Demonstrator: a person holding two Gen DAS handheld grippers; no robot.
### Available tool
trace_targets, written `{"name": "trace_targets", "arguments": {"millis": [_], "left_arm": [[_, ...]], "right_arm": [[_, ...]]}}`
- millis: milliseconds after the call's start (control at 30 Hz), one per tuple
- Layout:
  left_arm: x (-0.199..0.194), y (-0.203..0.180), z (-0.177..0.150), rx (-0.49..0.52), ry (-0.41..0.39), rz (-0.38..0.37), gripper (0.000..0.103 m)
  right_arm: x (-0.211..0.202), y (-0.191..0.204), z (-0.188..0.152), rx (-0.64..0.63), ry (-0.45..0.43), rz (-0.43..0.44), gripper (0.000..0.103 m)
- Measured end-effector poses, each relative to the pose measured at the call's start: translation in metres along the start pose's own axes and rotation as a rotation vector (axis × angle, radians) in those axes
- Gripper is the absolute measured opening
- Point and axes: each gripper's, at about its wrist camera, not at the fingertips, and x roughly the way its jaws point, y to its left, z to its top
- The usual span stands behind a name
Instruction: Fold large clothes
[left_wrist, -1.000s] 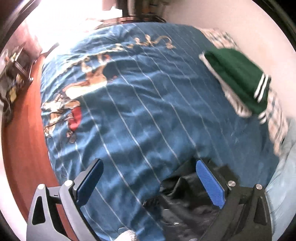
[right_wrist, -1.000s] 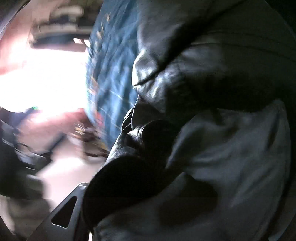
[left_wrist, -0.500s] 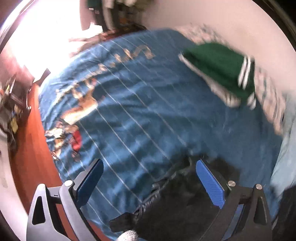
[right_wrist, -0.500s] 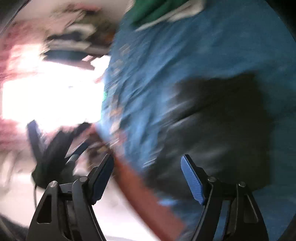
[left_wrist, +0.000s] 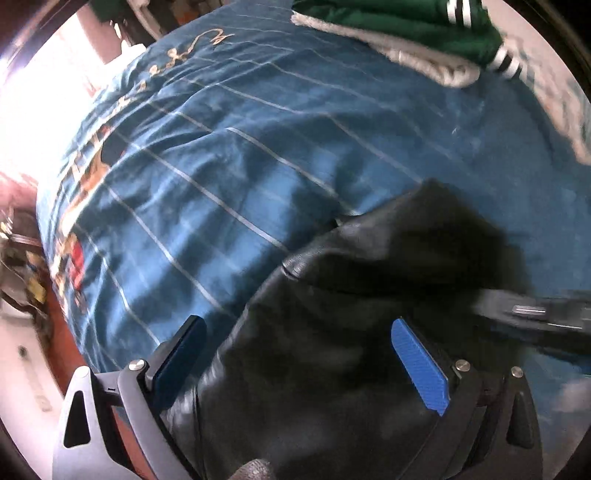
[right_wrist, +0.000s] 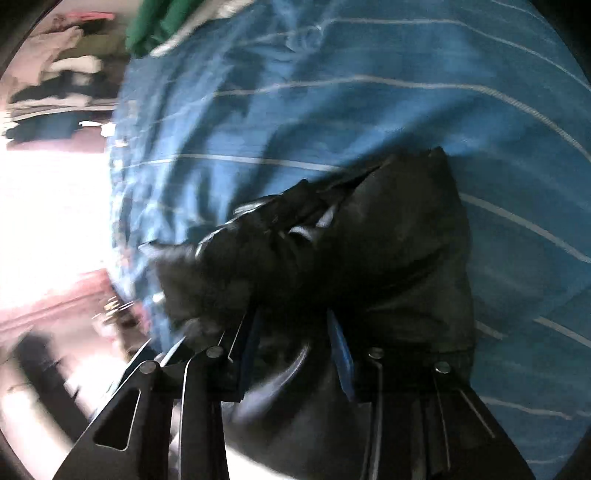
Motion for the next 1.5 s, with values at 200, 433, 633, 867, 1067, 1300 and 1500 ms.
{"name": "trace_targets", "arguments": {"millis": [200,433,633,867,1067,1300,1500], "left_arm": [[0.024,-0.005,-0.003,0.043,-0.011,0.007,0.103],[0.027,0.009,-0.004,0.011,0.013,-0.079,0.103],[0.031,0.008,-0.003,0.048,-0.001,-0.06,0.103],[0.03,0.027,-0.004,0.003,0.012,-0.061,0.103],[-0.022,0.093,-0.039,-0.246,0.008,-0.123,0.103],[-0.028,0.146,-0.133,-0.528,0.129,-0.095,0.103],[0.018,0.138,-0.155,-0.801,0.154,-0.389,0.101]], "right_arm": [[-0.031,-0.073,-0.008,-0.026,-0.011,0.041,0.061],[0.042,-0.108,0.011,-0.095,0.148,0.367,0.071],[0.06,-0.084,0.019,-0.128,0.186,0.431,0.072],[0.039,-0.072,-0.013,-0.076,0.135,0.567,0.067],[0.072,-0.096,-0.016,0.117,0.008,0.446,0.058],[0.063,-0.11,-0.046,0.254,-0.091,0.489,0.052],[0.075,-0.118,-0.033,0.227,0.001,0.53,0.064]]}}
